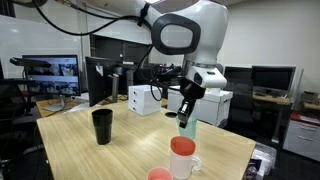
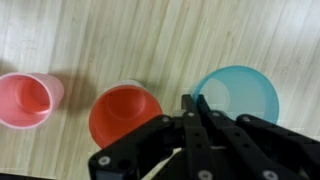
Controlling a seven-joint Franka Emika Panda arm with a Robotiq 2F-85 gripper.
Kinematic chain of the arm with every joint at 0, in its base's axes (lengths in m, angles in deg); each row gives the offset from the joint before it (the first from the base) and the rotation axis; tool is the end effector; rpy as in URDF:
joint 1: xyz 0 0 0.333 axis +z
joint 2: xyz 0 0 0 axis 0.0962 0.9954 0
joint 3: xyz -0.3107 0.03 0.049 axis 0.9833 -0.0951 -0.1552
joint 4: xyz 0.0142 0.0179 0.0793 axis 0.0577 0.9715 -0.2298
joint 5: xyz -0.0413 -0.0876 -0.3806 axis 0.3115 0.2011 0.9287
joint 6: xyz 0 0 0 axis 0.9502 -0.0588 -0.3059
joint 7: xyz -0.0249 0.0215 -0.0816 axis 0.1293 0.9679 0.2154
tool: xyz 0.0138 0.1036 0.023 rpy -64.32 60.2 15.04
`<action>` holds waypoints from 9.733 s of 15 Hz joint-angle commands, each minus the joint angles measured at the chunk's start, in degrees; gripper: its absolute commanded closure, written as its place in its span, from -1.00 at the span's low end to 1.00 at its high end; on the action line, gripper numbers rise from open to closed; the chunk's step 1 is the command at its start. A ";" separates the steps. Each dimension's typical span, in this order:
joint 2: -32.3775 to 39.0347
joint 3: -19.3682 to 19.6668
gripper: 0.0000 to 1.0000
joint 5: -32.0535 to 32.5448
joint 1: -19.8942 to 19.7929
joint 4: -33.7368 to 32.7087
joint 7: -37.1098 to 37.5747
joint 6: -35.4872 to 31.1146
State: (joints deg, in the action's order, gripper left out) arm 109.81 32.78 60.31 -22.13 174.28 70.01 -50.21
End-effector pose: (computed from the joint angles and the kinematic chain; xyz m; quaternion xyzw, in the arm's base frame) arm 0.4980 -0.4537 0.3422 -0.7523 0.6467 0.0162 0.1250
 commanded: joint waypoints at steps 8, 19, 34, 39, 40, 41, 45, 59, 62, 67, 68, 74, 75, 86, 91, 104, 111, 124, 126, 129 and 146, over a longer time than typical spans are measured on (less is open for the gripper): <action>4.78 0.19 0.90 -3.25 -3.82 -5.96 7.15 5.63; 4.36 1.39 0.90 0.42 -3.15 -9.98 16.76 15.66; 3.38 2.57 0.90 9.84 -0.66 -9.73 18.49 16.80; 3.40 2.67 0.90 11.65 -0.08 -9.93 18.51 19.10; 3.43 2.71 0.90 11.99 0.01 -10.02 18.52 19.42; 3.48 3.03 0.90 12.86 0.35 -10.06 19.06 19.48; 3.07 3.89 0.90 15.64 1.16 -9.29 20.44 17.97; 4.15 0.22 0.90 4.40 -3.10 -6.76 16.90 2.24; 5.16 -0.76 0.90 0.90 -4.37 -7.16 14.74 1.77; 6.16 -1.81 0.90 -2.75 -6.21 -8.03 11.62 1.95; 6.26 -2.07 0.90 -3.52 -6.55 -8.00 10.99 2.16; 7.50 -2.68 0.90 -4.50 -7.15 -8.19 9.73 2.43; 7.74 -2.72 0.90 -4.43 -7.09 -8.22 9.69 2.44; 8.11 -3.25 0.01 -4.01 -6.77 -7.68 8.90 3.14; 3.92 -4.37 -0.77 -3.17 -5.14 -7.53 3.55 4.66; -20.87 -9.20 -1.00 7.27 15.53 26.91 -13.84 4.68; -30.72 -11.19 -1.00 23.27 20.13 38.17 -22.29 4.35; -37.28 -12.20 -1.00 27.44 20.78 43.49 -29.99 4.14; -37.83 -12.47 -1.00 27.60 20.95 44.17 -30.83 4.27; -38.18 -12.74 -1.00 27.33 21.18 44.75 -31.49 4.38; -37.94 -13.53 0.64 27.35 22.64 47.19 -31.79 2.22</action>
State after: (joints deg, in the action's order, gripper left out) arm 73.48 19.23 86.90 0.64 219.43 39.13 -46.15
